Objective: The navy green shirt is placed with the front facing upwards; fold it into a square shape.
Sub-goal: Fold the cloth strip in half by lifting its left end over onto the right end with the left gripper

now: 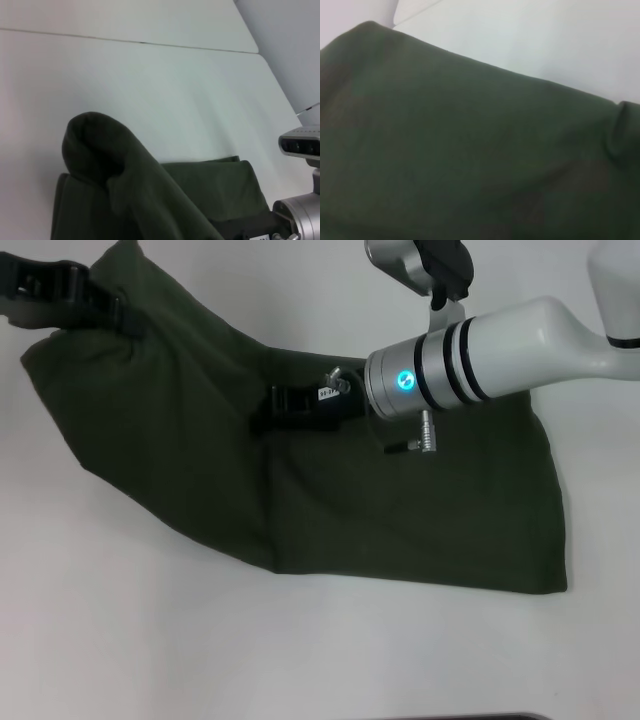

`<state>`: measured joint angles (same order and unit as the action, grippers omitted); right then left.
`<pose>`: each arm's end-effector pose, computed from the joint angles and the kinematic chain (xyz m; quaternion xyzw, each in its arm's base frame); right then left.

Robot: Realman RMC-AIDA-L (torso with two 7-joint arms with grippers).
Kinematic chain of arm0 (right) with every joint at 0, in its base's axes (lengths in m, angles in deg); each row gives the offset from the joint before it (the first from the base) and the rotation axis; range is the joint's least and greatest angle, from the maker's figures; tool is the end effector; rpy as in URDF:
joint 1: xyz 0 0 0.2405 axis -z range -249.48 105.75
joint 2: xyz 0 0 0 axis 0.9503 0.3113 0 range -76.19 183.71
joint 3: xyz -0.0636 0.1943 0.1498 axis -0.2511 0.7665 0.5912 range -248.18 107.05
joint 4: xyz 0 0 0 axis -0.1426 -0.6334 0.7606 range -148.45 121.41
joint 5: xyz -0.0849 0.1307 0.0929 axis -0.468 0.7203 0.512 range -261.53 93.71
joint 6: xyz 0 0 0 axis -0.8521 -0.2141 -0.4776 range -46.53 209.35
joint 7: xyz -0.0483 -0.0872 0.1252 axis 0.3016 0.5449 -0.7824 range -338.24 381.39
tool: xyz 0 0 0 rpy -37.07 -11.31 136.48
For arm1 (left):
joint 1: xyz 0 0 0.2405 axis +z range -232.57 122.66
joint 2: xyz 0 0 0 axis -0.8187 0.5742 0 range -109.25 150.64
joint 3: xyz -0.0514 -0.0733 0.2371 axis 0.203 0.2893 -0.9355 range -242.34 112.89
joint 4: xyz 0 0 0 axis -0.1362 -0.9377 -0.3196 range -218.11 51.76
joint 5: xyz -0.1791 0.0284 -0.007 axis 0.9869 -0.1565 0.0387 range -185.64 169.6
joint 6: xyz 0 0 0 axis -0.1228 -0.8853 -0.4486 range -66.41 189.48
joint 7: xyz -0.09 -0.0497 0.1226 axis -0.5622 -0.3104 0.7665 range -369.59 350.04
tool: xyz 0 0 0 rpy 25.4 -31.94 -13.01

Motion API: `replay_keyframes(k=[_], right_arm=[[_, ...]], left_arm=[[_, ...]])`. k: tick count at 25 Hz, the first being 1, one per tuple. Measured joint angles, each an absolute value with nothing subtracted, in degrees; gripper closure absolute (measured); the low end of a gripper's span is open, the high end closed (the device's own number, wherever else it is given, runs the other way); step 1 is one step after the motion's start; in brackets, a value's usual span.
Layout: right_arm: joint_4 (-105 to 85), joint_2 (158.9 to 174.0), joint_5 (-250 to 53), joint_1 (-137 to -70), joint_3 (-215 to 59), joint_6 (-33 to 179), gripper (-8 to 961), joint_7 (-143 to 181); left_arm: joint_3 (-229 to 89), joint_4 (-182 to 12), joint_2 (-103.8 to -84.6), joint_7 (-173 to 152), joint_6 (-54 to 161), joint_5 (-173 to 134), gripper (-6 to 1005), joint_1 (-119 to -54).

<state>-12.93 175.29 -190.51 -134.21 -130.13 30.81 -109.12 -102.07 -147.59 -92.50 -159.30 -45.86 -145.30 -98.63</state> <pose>0.1551 0.3653 -0.1413 -0.7822 0.6108 0.1082 0.0582 -0.1854 0.3515 0.0731 -0.8348 -0.5402 -0.0670 0.0825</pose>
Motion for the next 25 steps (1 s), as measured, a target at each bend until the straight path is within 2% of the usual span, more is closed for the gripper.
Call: replay_keyframes(k=[17,22,25], right_arm=[[-14.37,175.28,-190.93,-134.79,-129.66,25.98,934,-108.82],[-11.55,174.23,-190.84,-130.62,-129.5,23.94,934,-109.94],[-5.37,174.11,-190.94,-126.2,-130.62,21.34,934,-112.75]], left_arm=[[-102.16,-147.52,-93.39,-158.77,-45.63,-145.3,932,-99.54],[-102.15,-147.34,-93.39,-158.75,-45.46,-145.3,931,-99.57],[-102.16,-147.12,-93.38,-158.75,-45.32,-145.3,931,-99.58]])
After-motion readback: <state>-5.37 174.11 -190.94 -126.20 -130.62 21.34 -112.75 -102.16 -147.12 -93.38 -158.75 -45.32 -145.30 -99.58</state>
